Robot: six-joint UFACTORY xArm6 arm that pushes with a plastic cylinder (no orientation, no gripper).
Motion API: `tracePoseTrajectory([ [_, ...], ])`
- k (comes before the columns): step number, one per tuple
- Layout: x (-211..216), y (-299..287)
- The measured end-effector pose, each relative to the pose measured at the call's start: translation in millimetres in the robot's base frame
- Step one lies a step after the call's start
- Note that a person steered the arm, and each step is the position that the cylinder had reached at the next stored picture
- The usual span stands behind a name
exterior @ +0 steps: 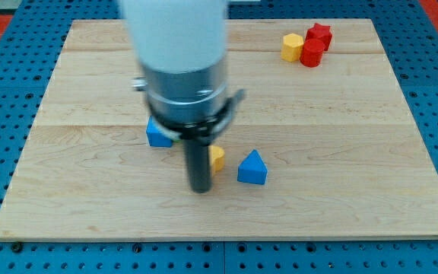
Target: Push yellow heart towards top right
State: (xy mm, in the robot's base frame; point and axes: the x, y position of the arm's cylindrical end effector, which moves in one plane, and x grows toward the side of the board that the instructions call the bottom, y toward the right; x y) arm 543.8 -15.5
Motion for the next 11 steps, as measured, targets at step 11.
tracePoseTrajectory([
  [11, -137.5, 151.0],
])
